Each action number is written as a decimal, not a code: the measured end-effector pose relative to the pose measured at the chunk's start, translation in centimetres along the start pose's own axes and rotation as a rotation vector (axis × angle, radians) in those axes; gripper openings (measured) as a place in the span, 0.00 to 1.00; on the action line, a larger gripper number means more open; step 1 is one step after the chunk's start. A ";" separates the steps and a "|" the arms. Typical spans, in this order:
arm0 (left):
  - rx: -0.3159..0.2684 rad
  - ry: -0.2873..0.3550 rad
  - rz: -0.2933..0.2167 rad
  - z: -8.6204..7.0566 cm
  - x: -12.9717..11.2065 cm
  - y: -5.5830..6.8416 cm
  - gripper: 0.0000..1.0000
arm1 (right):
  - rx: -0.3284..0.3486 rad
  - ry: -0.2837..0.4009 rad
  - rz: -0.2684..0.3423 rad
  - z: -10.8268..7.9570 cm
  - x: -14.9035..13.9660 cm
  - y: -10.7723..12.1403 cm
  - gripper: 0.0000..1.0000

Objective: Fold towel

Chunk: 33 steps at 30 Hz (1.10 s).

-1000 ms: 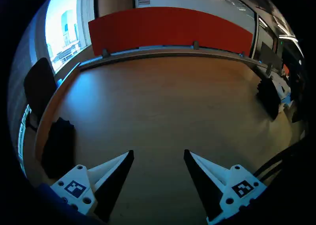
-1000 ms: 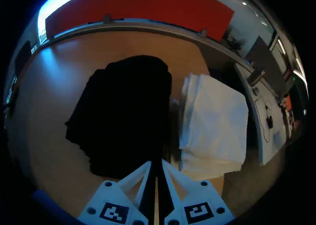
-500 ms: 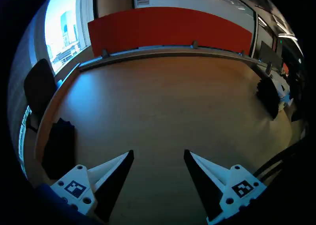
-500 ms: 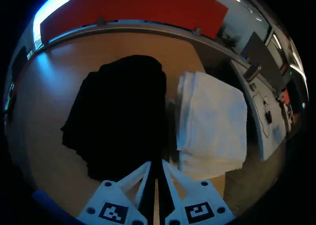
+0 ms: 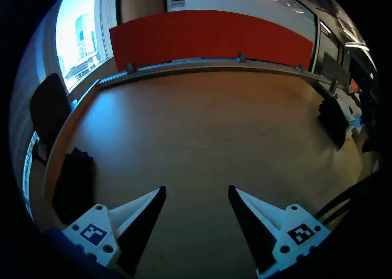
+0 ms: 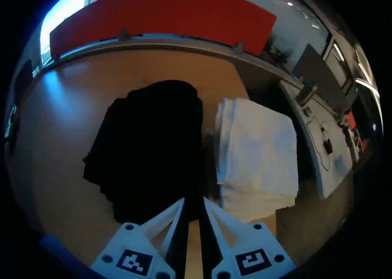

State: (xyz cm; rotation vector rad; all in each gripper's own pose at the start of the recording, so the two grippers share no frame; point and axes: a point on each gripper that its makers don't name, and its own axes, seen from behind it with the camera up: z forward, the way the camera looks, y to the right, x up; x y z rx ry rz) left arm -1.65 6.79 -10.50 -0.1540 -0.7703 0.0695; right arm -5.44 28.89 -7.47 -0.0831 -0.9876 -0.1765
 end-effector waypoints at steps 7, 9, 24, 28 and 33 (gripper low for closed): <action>-0.004 0.003 0.001 -0.1 -0.1 -0.1 0.94 | -0.011 0.021 0.010 -0.7 0.2 -0.1 0.35; -0.005 0.003 -0.001 -0.1 -0.1 -0.1 0.94 | -0.018 0.027 0.012 -0.9 0.3 -0.1 0.52; -0.007 0.023 -0.005 -0.5 0.3 -0.7 0.94 | -0.021 0.062 0.017 -2.6 0.8 -1.1 0.84; -0.008 0.031 -0.008 -0.6 0.6 -0.9 0.94 | -0.023 0.092 0.029 -3.3 1.3 -1.4 0.84; -0.009 0.039 -0.012 -0.7 0.8 -1.0 0.94 | -0.031 0.163 0.052 -4.5 2.7 -2.0 0.84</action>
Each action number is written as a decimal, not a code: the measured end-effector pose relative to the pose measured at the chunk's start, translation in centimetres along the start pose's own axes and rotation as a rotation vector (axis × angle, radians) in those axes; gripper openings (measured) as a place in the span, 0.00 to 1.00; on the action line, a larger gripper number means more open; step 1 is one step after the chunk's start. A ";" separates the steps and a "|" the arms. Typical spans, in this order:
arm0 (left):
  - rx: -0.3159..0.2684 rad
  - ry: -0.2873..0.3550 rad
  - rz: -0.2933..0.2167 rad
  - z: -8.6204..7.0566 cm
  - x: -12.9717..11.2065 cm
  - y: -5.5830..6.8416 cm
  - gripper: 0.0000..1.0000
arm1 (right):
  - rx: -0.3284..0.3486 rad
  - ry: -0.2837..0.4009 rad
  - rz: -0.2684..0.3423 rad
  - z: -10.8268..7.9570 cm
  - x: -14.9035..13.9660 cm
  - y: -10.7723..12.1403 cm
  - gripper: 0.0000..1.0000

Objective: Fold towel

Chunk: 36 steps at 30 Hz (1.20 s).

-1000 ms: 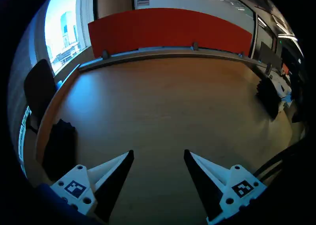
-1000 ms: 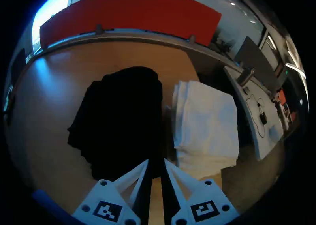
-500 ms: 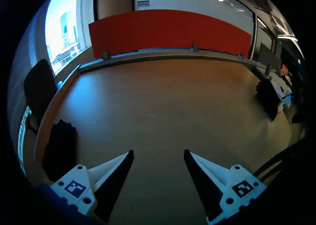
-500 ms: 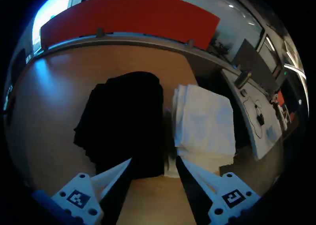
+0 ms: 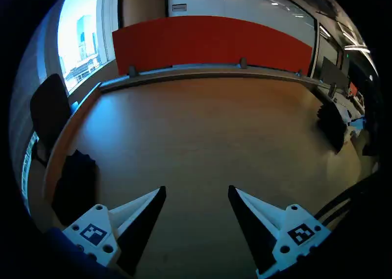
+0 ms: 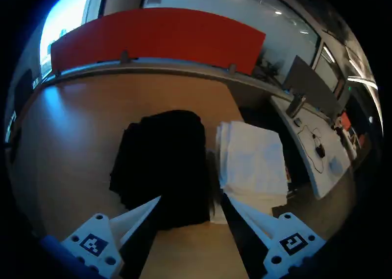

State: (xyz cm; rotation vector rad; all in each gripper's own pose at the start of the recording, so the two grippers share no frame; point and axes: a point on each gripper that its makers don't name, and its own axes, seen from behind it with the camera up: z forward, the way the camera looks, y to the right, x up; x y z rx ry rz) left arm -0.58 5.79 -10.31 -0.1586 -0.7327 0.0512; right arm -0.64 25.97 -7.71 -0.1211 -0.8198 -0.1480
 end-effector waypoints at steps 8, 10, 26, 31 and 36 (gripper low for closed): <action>-0.001 0.006 0.001 0.0 0.3 -0.1 0.94 | -0.020 0.100 0.056 -0.9 1.9 -0.7 0.84; 0.000 0.008 0.001 0.0 0.4 -0.1 0.94 | -0.025 0.131 0.066 -1.1 2.5 -0.9 0.84; 0.006 0.037 -0.013 0.2 1.6 -0.3 0.94 | -0.051 0.402 0.142 -3.9 9.1 -2.9 0.84; 0.018 0.073 -0.023 0.2 2.6 -0.6 0.94 | -0.054 0.427 0.153 -4.3 9.9 -3.3 0.84; 0.058 0.161 -0.041 -0.1 5.0 -1.8 0.94 | -0.066 0.443 0.149 -4.7 10.3 -3.4 0.84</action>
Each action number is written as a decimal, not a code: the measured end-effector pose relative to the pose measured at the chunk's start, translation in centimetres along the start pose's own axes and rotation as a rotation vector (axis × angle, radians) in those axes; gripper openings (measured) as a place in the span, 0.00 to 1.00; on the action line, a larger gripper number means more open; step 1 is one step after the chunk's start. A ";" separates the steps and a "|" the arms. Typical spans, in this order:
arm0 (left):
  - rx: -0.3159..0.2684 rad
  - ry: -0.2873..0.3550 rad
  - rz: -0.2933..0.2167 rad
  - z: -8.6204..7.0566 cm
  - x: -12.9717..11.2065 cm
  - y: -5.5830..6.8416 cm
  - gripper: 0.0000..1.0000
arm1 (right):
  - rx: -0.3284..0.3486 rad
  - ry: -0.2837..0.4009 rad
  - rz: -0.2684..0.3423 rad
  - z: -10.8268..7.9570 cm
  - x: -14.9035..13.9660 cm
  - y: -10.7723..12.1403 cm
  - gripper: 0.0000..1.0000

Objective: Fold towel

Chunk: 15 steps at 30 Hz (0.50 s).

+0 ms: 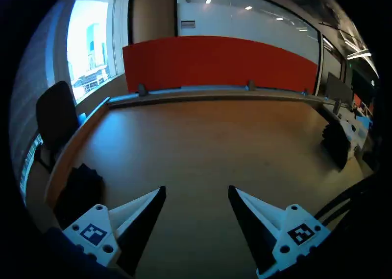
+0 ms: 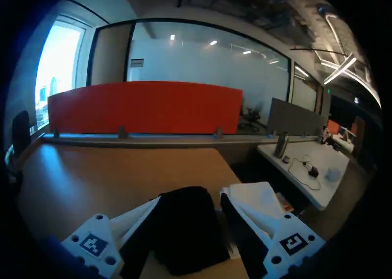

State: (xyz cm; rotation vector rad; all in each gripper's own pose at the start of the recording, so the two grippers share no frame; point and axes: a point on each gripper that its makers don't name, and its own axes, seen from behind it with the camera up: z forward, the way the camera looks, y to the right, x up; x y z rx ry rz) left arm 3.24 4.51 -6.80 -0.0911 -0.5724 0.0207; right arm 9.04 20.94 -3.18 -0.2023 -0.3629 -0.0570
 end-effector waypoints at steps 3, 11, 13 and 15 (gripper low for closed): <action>0.022 0.072 -0.021 -0.2 2.0 -0.6 0.94 | -0.004 0.008 -0.004 -0.2 0.2 -0.1 0.84; 0.043 0.199 -0.038 -0.7 6.4 -1.5 0.94 | -0.002 0.036 -0.002 -0.8 1.3 -0.7 0.84; 0.045 0.223 -0.041 -0.8 7.3 -1.7 0.94 | -0.002 0.043 0.002 -0.8 1.6 -0.8 0.84; 0.047 0.244 -0.044 -0.9 8.0 -1.9 0.94 | -0.003 0.050 0.005 -0.8 1.8 -0.9 0.84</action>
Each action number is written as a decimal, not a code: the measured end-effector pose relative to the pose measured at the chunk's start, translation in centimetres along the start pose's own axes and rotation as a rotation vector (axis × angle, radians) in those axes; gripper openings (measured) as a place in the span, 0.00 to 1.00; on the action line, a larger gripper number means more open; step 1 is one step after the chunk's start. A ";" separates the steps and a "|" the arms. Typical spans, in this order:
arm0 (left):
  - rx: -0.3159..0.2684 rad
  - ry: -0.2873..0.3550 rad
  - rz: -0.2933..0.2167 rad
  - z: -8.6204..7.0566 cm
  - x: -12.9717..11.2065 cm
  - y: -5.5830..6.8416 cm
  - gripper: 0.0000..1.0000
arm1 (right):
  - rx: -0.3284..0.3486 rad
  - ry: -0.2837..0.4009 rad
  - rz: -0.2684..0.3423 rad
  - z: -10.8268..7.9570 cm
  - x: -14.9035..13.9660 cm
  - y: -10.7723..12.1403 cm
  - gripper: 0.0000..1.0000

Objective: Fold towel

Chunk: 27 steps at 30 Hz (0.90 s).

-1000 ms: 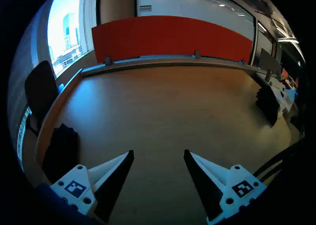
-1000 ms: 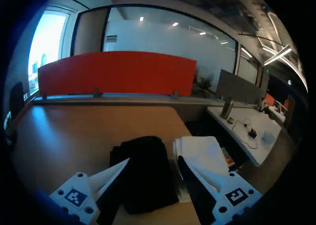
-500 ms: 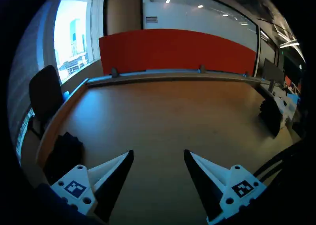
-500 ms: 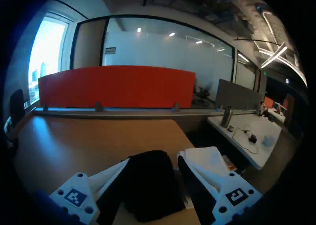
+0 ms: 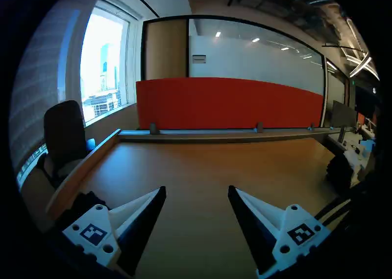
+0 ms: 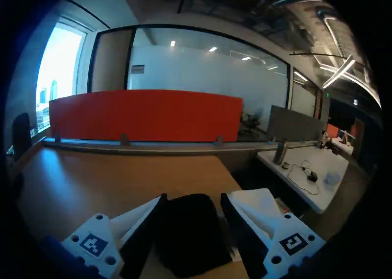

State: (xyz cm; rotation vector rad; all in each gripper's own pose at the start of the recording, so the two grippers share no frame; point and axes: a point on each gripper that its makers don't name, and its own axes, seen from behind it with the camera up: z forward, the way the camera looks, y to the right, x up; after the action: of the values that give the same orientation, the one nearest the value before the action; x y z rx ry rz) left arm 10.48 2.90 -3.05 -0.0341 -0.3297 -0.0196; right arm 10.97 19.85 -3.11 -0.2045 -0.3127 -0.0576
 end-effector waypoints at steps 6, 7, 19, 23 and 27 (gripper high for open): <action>0.002 0.035 0.000 0.2 1.3 -0.4 0.94 | 0.017 0.028 -0.014 -0.2 0.9 -0.9 0.84; 0.003 0.040 -0.001 0.2 1.5 -0.5 0.94 | 0.021 0.033 -0.015 -0.3 1.2 -1.0 0.84; 0.001 0.126 -0.027 0.1 4.5 -1.4 0.94 | 0.064 0.117 0.048 -0.1 4.9 -3.3 0.84; -0.001 0.141 -0.027 0.2 5.2 -1.6 0.94 | 0.093 0.154 0.073 -0.3 6.2 -4.5 0.84; -0.004 0.151 -0.029 0.4 5.6 -1.7 0.94 | 0.117 0.185 0.082 -0.7 7.5 -6.3 0.84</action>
State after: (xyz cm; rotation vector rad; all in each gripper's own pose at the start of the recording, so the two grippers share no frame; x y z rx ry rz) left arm 15.63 1.13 -0.81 -0.0319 -0.1794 -0.0512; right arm 17.76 13.37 -0.18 -0.0946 -0.1223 0.0231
